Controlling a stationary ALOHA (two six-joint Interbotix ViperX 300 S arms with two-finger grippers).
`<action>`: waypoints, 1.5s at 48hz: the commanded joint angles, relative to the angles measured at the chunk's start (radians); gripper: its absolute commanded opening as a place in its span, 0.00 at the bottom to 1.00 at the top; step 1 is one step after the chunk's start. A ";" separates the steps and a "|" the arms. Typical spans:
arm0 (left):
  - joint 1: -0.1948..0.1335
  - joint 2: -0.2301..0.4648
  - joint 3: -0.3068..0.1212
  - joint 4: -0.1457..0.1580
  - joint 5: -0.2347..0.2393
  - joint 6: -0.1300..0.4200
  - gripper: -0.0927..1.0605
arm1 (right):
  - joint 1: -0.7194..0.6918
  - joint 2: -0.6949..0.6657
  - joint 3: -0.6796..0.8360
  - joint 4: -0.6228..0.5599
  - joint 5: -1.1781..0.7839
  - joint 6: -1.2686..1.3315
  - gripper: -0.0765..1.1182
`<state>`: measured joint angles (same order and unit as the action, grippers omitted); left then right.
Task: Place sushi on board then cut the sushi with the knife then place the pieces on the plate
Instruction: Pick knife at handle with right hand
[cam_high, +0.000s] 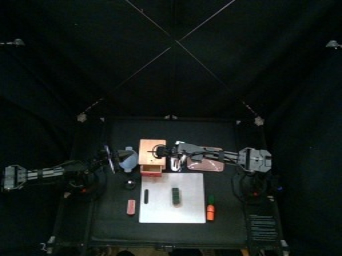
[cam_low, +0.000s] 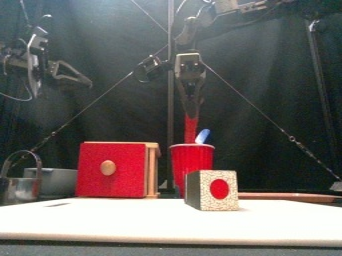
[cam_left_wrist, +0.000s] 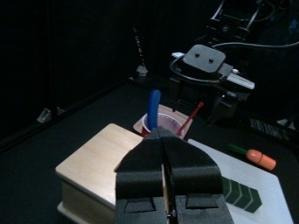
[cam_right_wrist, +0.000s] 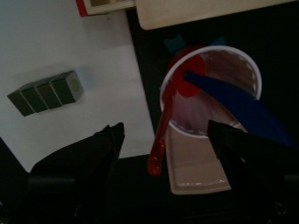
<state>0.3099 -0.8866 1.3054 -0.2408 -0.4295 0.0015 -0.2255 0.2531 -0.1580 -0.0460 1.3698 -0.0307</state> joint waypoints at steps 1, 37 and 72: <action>0.005 0.005 -0.006 0.003 -0.009 0.002 0.10 | 0.003 0.005 -0.058 -0.011 0.048 0.002 0.93; 0.005 0.005 0.018 0.003 -0.009 0.000 0.10 | 0.017 0.038 -0.083 -0.029 0.109 0.061 0.85; 0.023 0.003 0.046 0.002 -0.009 -0.002 0.10 | 0.031 0.077 -0.138 -0.043 0.118 0.077 0.56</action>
<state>0.3267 -0.8866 1.3622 -0.2424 -0.4295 -0.0015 -0.1948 0.3513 -0.2684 -0.0905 1.4864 0.0445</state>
